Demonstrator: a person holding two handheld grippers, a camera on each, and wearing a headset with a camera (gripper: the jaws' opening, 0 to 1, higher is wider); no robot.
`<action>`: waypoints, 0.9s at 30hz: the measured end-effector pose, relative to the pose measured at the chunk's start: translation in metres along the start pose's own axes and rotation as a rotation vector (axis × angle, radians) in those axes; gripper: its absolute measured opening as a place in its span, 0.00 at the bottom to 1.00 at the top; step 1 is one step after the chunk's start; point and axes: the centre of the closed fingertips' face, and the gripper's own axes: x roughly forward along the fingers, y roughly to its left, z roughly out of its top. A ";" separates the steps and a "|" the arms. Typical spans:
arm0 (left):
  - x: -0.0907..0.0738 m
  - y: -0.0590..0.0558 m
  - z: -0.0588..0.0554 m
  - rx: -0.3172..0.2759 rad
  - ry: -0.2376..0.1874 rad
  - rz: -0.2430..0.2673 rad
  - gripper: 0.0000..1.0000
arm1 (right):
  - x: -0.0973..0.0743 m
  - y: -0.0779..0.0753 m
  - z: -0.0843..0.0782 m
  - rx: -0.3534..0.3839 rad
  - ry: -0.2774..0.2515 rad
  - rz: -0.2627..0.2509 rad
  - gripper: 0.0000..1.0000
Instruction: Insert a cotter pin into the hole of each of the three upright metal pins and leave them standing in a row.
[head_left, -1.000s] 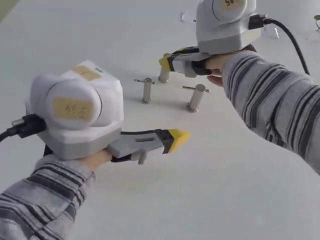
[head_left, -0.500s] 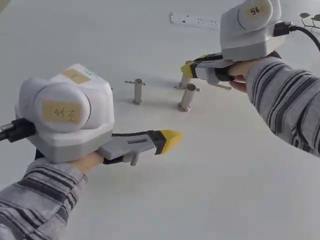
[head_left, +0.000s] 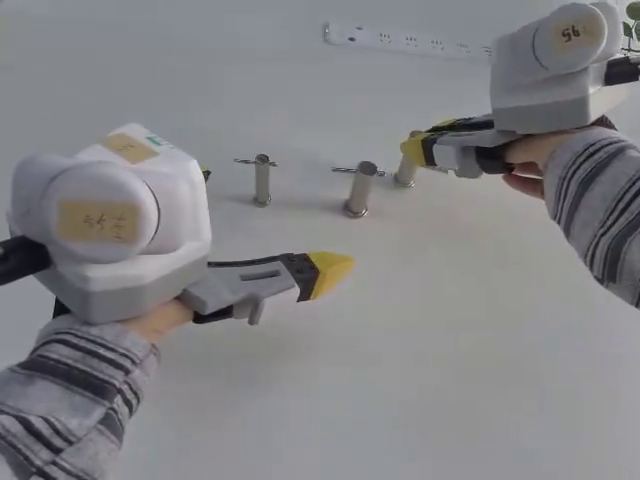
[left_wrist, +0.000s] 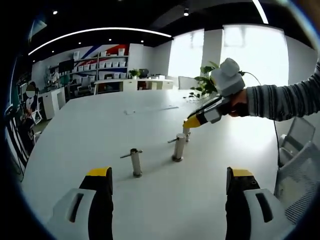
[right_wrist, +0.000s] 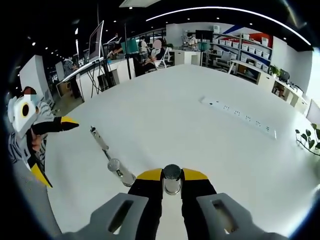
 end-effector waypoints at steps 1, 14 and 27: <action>0.000 0.000 0.000 0.001 0.001 -0.001 0.94 | -0.002 -0.001 -0.002 0.003 0.002 -0.002 0.08; 0.000 0.001 -0.001 0.004 0.006 0.002 0.94 | -0.040 0.008 -0.028 0.008 0.012 0.003 0.08; -0.001 -0.001 0.003 0.016 -0.012 -0.004 0.94 | -0.060 0.032 -0.042 -0.008 0.021 0.047 0.08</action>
